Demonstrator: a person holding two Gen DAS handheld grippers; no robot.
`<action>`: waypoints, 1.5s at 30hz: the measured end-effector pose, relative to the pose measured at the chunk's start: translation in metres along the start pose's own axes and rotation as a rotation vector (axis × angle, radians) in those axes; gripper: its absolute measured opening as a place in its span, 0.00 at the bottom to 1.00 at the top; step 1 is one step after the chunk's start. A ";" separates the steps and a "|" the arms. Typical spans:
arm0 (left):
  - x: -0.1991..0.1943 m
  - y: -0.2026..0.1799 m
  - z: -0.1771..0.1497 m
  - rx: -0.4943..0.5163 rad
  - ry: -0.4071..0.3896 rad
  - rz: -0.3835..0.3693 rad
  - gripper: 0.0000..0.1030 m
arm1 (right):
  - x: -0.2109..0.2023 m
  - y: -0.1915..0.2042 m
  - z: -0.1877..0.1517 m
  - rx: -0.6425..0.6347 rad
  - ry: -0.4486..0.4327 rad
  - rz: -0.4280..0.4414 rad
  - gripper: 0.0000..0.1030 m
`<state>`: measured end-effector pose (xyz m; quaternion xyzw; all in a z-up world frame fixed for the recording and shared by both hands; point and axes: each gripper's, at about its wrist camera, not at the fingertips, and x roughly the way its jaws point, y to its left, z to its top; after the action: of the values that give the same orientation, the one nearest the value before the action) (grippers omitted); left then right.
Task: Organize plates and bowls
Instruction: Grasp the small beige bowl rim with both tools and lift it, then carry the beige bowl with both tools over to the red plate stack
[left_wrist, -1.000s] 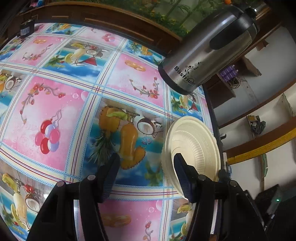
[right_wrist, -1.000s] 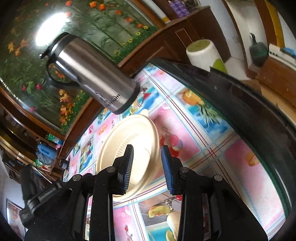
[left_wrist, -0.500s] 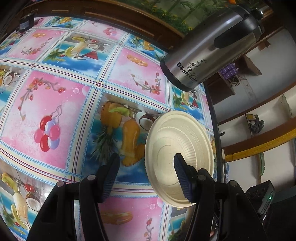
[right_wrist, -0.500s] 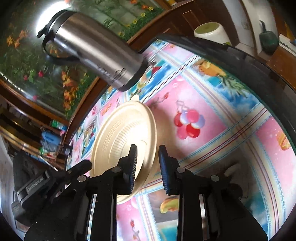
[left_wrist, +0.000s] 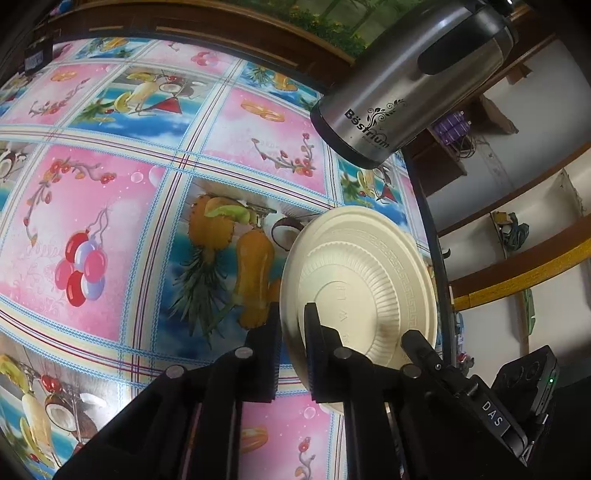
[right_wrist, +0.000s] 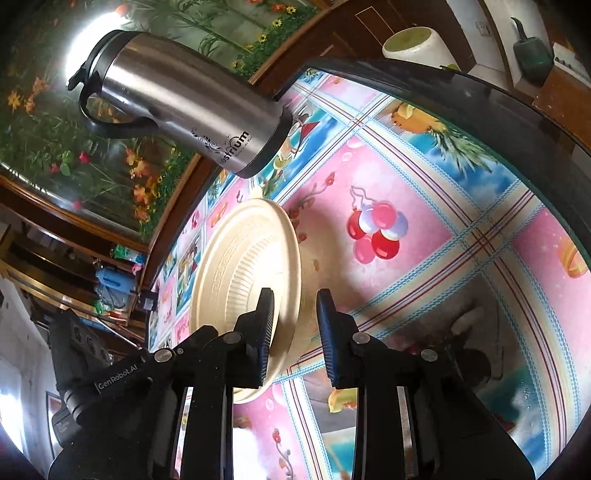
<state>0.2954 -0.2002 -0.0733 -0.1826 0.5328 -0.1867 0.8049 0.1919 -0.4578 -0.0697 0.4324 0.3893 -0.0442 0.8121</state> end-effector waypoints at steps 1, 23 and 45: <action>0.000 0.000 0.000 0.000 0.001 0.003 0.10 | 0.000 0.000 0.000 0.000 0.000 0.003 0.23; -0.019 -0.029 -0.010 0.141 -0.113 0.119 0.08 | -0.003 -0.002 -0.005 -0.002 -0.032 0.004 0.11; -0.051 -0.043 -0.024 0.235 -0.251 0.227 0.09 | -0.021 0.016 -0.010 -0.010 -0.043 0.105 0.11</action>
<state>0.2499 -0.2147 -0.0209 -0.0478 0.4202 -0.1314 0.8966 0.1783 -0.4458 -0.0479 0.4472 0.3489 -0.0092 0.8235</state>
